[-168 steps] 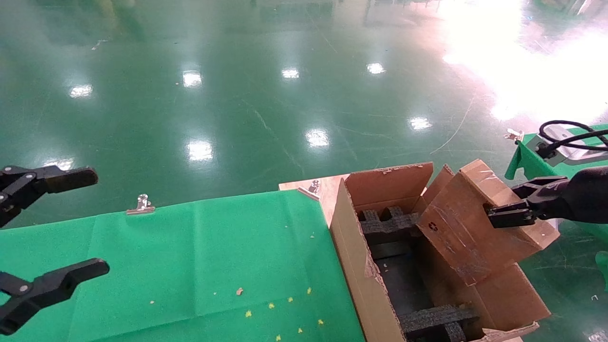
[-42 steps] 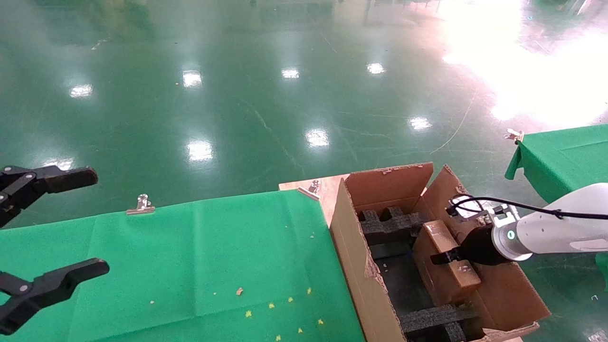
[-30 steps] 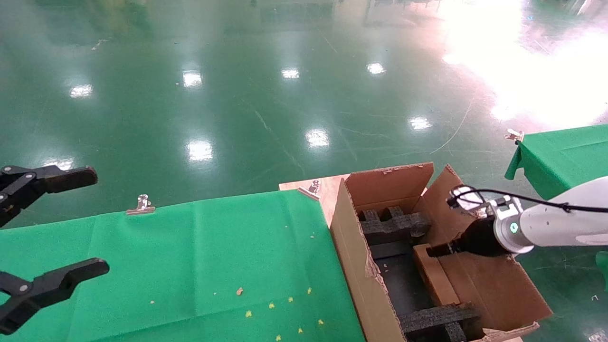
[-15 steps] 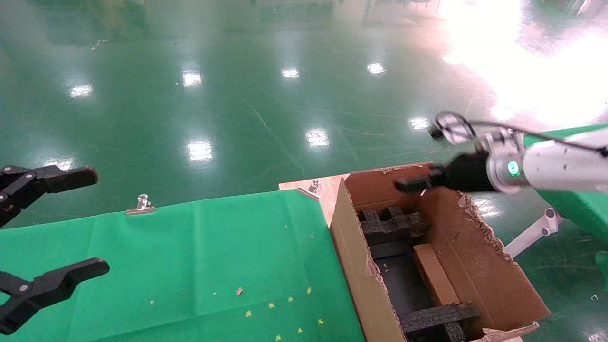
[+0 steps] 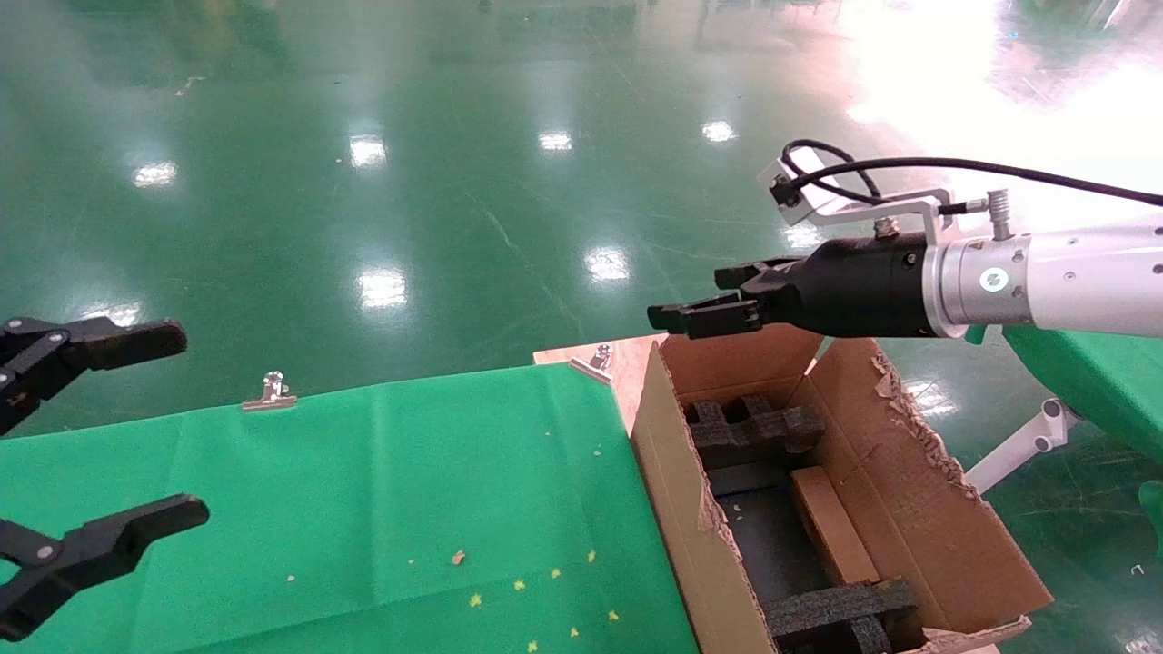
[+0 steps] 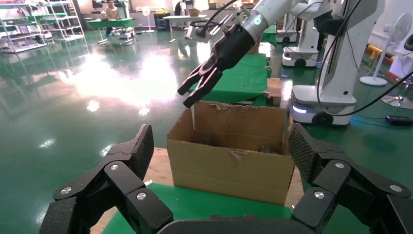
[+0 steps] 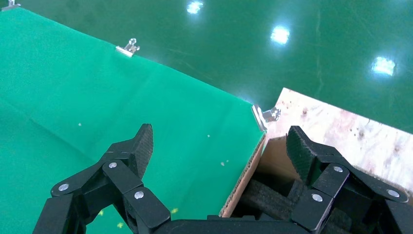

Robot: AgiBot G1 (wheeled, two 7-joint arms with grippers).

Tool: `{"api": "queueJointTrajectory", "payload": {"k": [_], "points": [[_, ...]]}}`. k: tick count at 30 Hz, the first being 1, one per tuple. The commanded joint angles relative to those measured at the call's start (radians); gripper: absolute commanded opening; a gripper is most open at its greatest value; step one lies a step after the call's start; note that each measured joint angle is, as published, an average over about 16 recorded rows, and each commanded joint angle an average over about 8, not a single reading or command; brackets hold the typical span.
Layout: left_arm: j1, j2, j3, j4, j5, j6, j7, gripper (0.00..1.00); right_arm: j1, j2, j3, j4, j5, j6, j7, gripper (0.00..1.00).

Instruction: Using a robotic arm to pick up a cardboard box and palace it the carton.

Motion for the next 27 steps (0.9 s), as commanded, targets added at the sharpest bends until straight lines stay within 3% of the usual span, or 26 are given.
{"api": "queueJointTrajectory", "payload": {"k": [1, 12, 27], "points": [[0.0, 0.0, 0.0, 0.0, 0.0, 0.0, 0.0, 1.0, 0.004, 0.009, 0.014, 0.017, 0.023, -0.014, -0.02, 1.0], [0.0, 0.0, 0.0, 0.0, 0.0, 0.0, 0.0, 1.0, -0.025, 0.0, 0.044, 0.007, 0.025, -0.03, -0.03, 1.0], [0.0, 0.0, 0.0, 0.0, 0.0, 0.0, 0.0, 1.0, -0.24, -0.039, 0.369, 0.021, 0.088, -0.209, -0.214, 1.0]]}}
